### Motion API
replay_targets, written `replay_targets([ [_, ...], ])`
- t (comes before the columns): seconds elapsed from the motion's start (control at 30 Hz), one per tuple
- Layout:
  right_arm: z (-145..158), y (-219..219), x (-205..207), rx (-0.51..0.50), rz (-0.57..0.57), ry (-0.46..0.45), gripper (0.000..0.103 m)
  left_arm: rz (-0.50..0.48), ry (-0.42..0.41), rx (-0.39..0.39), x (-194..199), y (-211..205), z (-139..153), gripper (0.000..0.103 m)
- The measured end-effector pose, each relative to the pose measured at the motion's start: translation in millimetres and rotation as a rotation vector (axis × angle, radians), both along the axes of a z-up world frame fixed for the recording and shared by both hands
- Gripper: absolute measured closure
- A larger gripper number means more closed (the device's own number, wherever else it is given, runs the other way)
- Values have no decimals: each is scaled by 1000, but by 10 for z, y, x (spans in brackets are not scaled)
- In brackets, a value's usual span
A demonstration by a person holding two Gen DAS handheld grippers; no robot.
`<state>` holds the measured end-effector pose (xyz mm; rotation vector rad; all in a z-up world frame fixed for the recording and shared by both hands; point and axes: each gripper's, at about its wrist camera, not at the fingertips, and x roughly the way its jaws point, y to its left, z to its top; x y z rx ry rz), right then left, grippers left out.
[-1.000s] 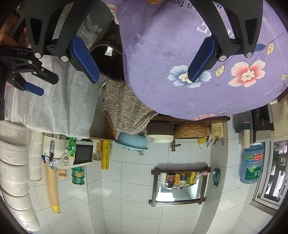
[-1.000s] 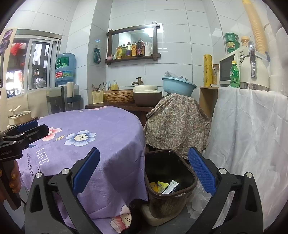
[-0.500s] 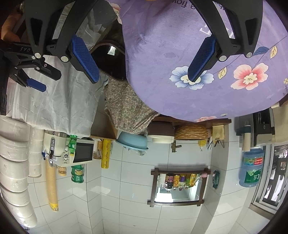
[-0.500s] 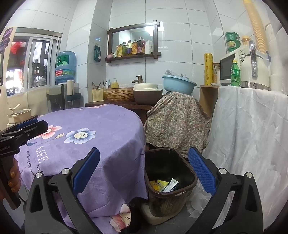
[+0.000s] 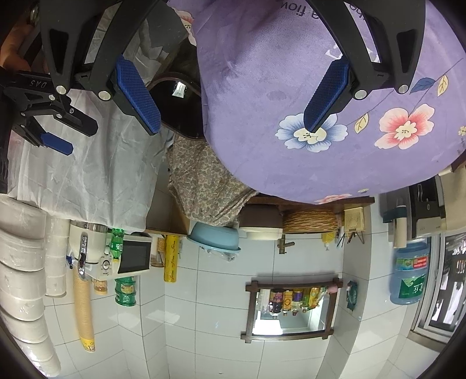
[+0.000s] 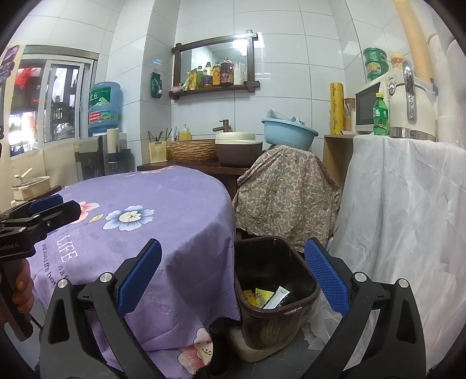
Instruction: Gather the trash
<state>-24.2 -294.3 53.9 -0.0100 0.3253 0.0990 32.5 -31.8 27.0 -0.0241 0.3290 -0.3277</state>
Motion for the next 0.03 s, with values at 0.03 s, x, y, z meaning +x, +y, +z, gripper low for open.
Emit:
replay_targets([
  [0.03, -2, -5, 5, 1, -1, 1, 6, -3, 4, -5, 8, 6, -6, 6],
])
